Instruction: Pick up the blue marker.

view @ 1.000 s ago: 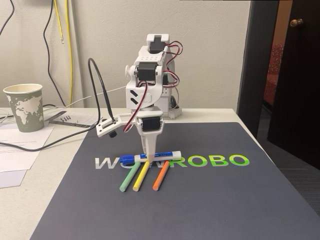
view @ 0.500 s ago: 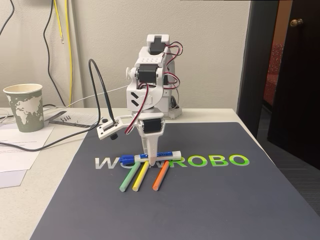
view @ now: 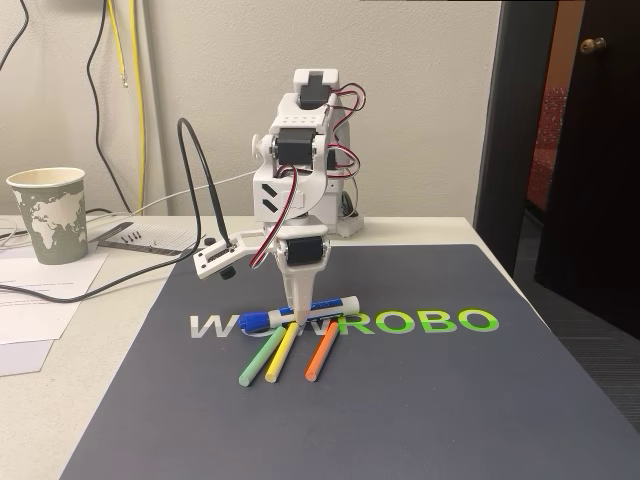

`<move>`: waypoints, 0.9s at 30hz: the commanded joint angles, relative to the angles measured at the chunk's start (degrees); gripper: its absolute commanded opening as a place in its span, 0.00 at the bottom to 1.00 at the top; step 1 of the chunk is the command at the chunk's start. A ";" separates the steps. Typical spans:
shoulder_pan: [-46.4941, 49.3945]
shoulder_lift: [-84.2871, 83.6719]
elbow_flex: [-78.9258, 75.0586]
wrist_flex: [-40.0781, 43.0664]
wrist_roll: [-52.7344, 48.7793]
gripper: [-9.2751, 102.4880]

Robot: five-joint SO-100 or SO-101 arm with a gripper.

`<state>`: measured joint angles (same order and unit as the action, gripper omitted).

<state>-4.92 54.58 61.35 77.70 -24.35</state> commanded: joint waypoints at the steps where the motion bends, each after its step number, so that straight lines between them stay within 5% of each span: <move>1: -0.44 0.88 -1.41 -0.35 0.00 0.10; 13: -0.44 1.76 -4.48 3.69 0.18 0.10; 23: -2.11 -7.91 -45.00 38.58 2.81 0.10; 27: -3.43 -5.01 -45.88 39.64 6.06 0.08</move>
<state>-7.38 45.70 19.34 107.58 -20.04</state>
